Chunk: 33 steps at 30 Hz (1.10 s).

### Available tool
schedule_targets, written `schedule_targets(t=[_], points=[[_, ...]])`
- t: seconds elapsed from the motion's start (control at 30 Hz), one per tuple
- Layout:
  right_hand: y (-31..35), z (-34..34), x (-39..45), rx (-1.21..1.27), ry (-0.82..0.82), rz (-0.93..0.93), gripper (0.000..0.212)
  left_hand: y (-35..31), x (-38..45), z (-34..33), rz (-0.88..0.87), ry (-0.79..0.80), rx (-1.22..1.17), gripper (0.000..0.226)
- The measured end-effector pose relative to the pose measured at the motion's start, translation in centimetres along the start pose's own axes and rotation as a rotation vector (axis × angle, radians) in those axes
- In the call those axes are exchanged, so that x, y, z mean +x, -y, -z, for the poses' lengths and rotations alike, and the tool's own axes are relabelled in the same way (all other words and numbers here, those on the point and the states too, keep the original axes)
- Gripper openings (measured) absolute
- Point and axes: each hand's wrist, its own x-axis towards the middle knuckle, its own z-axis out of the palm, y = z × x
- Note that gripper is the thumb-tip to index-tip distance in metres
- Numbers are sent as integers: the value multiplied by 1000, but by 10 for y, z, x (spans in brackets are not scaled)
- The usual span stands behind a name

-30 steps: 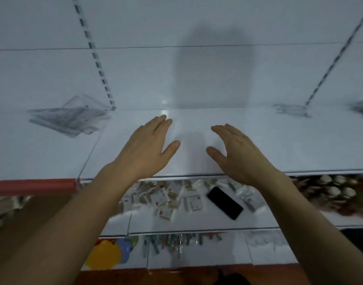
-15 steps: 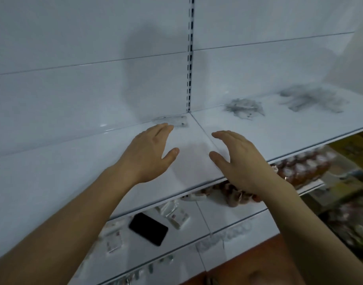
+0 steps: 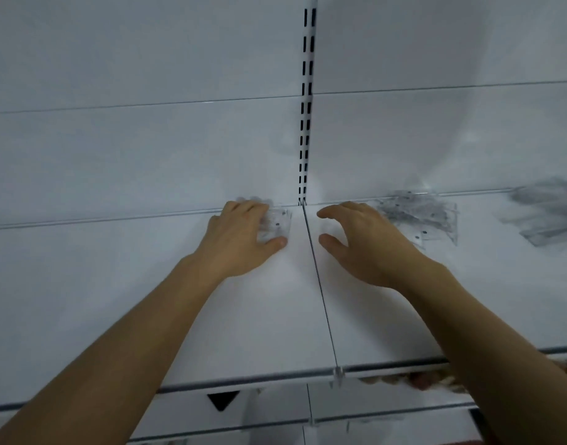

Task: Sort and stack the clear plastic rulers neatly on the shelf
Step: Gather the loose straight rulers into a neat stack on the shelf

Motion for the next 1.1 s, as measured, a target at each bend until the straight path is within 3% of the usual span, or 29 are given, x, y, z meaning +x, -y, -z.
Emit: schedule_targets(t=[0.33,0.53,0.67,1.1], points=[[-19,-29,1,7,-53,88,32,9,2,-17,-190,-323,-79,27],[-18,-24,4,120,-94,79,34,4,2,-11,-154,-416,-215,9],[-19,-28,3,112,-105,91,30,11,2,-11,-132,-502,-229,11],[-22,-32,3,125,-174,95,23,21,-5,7,60,-655,-590,9]])
